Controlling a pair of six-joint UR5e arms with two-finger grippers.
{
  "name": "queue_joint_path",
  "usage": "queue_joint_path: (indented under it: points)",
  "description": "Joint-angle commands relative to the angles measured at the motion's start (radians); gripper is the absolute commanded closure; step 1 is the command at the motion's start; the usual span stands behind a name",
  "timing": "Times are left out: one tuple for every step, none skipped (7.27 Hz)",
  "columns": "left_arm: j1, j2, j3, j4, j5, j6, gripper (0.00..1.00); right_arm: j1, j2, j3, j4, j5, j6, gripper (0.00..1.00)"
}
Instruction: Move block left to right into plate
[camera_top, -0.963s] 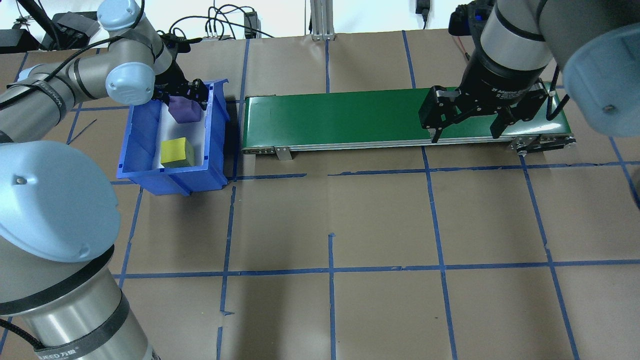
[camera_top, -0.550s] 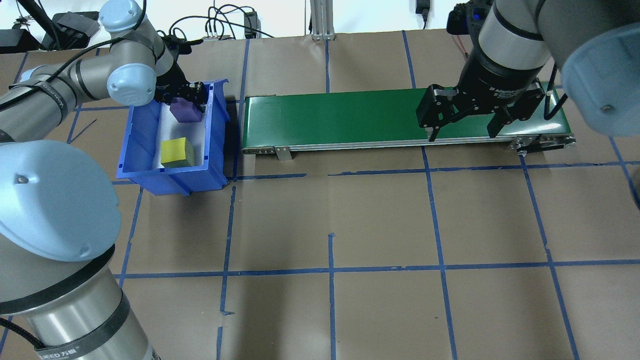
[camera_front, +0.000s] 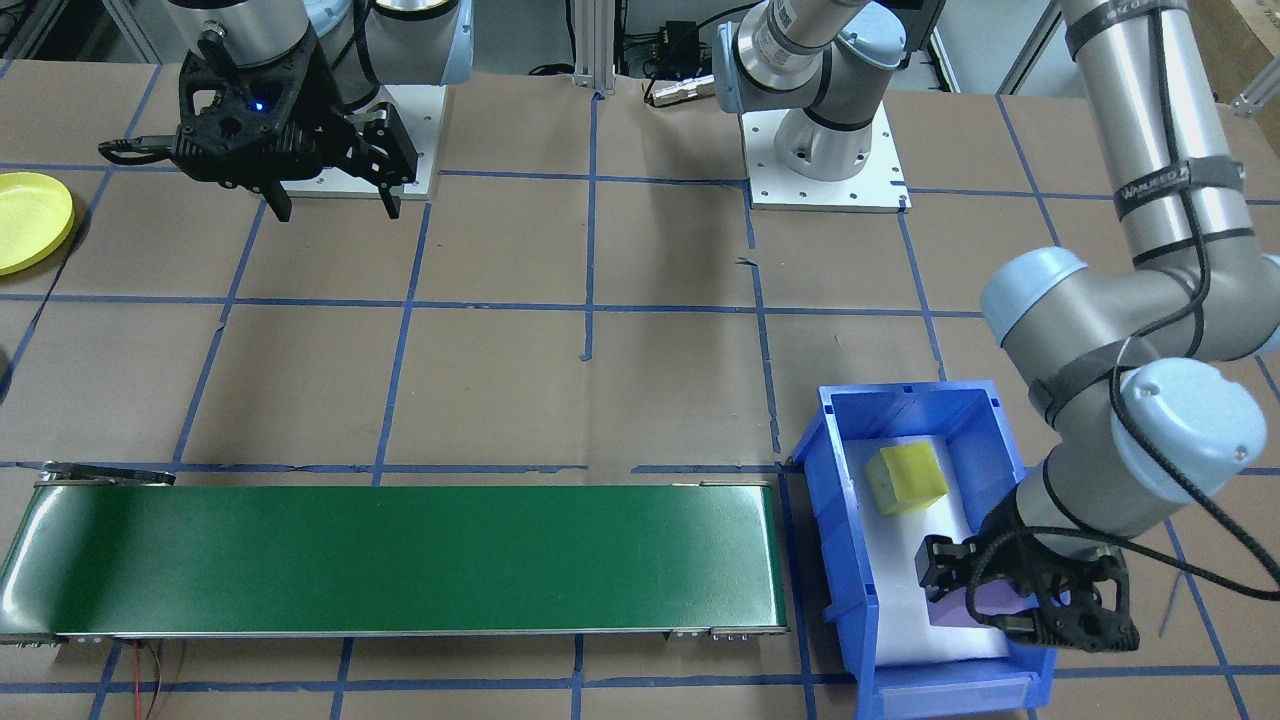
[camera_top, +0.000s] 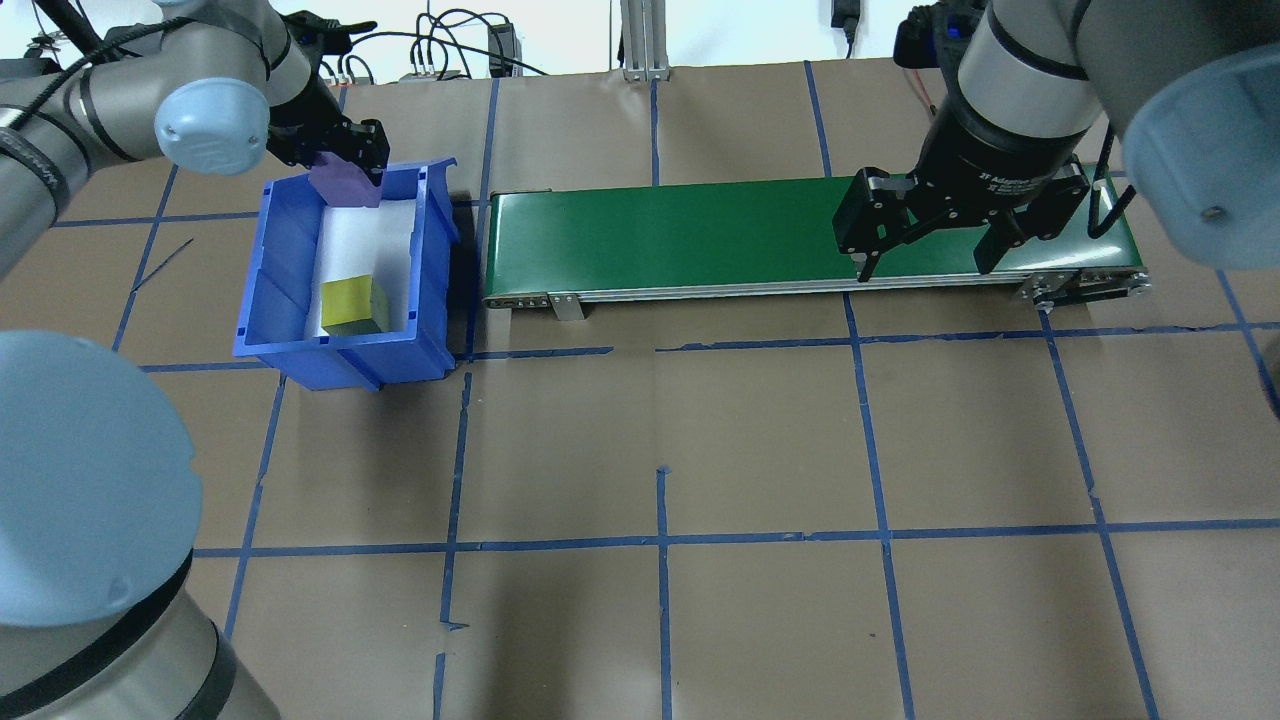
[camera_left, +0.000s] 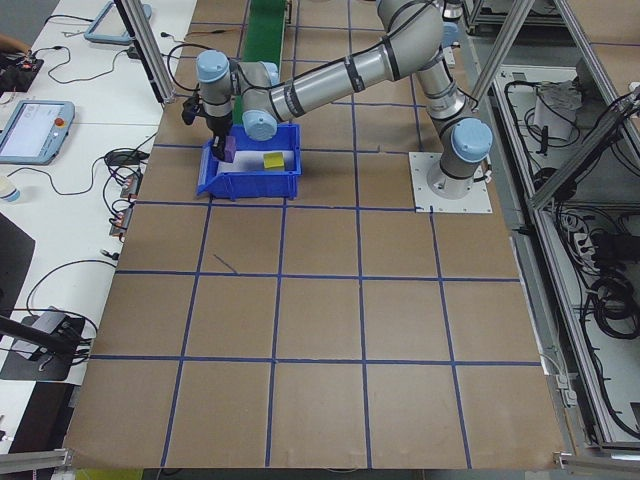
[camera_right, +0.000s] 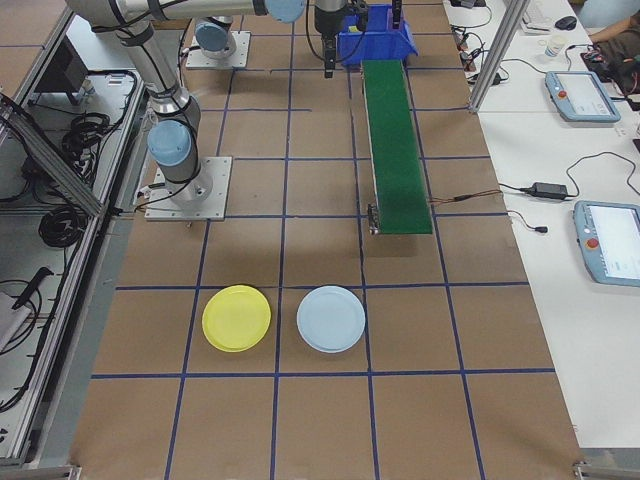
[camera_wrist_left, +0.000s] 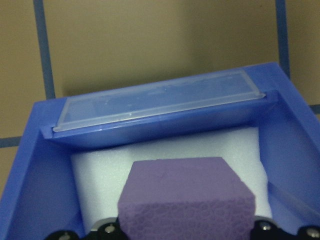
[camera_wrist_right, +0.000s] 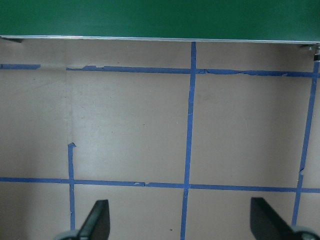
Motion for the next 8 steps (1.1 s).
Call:
queue_joint_path:
  points:
    - [-0.048,0.104,-0.006,-0.108,-0.001,-0.083,0.58,-0.001,0.001,0.0,0.001,0.0,-0.002,0.0]
    - [-0.116,0.096,-0.007,-0.097,0.008,-0.118,0.58,-0.001,0.001,0.0,0.001,0.0,-0.002,0.0]
    - [-0.184,0.083,-0.007,-0.089,0.008,-0.145,0.58,-0.001,0.001,0.0,-0.002,0.0,-0.002,0.0]
    - [-0.248,0.049,-0.012,-0.039,0.009,-0.145,0.56,-0.001,0.001,0.0,-0.002,0.0,-0.002,0.0]
    - [-0.31,-0.001,-0.029,-0.011,0.012,-0.192,0.56,-0.004,0.001,0.0,-0.002,-0.003,-0.005,0.0]
    - [-0.329,-0.025,-0.053,0.01,0.011,-0.223,0.56,-0.013,0.001,0.002,-0.001,-0.009,-0.008,0.0]
    - [-0.329,-0.026,-0.09,0.026,0.011,-0.223,0.56,-0.013,0.001,0.0,-0.002,-0.009,-0.006,0.0]
    - [-0.33,-0.026,-0.127,0.082,0.011,-0.225,0.46,-0.014,0.001,0.0,-0.002,-0.011,-0.006,0.0]
